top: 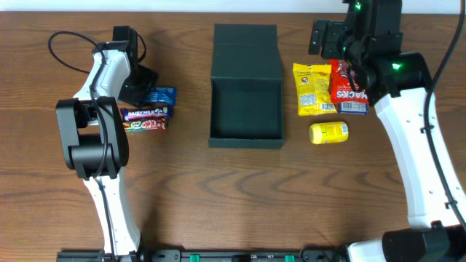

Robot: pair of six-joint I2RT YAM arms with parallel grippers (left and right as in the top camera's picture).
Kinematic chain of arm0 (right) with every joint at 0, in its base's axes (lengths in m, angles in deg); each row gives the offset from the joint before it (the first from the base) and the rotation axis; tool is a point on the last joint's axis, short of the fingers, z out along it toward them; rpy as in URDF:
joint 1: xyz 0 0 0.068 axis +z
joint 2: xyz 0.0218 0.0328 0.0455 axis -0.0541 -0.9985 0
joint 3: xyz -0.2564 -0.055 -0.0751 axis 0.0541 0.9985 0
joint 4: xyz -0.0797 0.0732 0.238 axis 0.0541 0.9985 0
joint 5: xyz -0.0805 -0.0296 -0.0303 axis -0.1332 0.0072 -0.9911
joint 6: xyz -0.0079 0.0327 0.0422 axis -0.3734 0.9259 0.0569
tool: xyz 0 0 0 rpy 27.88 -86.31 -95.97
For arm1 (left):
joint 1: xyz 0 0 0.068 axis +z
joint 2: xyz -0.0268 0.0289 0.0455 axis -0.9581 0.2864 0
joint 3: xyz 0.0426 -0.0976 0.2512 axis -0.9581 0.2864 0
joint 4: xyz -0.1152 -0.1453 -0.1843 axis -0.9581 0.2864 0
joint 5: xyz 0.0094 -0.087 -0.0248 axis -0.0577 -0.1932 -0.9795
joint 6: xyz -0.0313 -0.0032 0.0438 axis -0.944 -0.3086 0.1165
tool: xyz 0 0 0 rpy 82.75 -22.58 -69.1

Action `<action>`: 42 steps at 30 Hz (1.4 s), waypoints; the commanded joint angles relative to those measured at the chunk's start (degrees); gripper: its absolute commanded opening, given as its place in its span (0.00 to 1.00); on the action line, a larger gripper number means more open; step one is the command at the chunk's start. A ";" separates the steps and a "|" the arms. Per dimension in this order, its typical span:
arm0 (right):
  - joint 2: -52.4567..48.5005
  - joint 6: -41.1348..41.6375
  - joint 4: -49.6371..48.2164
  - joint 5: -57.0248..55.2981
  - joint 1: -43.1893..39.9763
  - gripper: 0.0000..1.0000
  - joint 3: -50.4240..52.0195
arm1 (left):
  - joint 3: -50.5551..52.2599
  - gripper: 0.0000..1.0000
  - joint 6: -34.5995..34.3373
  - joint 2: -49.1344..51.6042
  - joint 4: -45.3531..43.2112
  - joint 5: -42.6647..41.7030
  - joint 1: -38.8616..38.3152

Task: Pack container
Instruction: 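Grasp the blue Oreo bar from the top of the stack with the left gripper, then carry the blue Oreo bar into the box and lower it with the left gripper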

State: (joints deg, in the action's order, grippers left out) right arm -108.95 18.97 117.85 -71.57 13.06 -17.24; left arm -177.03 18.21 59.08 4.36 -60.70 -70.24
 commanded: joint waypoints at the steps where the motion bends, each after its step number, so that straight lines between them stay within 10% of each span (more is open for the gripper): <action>1: -0.28 1.03 -0.02 0.15 -0.68 0.99 0.09 | -0.50 0.59 1.25 1.49 0.35 0.83 -0.11; 24: -0.28 4.55 1.62 -2.36 -7.37 0.99 0.09 | -22.34 0.12 2.49 1.09 13.22 2.45 -2.21; 42: -0.28 7.19 8.17 -1.73 -20.15 0.99 0.07 | -25.99 0.06 -27.06 1.09 11.58 -9.22 -26.80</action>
State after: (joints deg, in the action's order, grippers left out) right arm -108.95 26.08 125.79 -73.32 -6.00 -17.24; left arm -201.66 -1.71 59.95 16.07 -67.39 -94.53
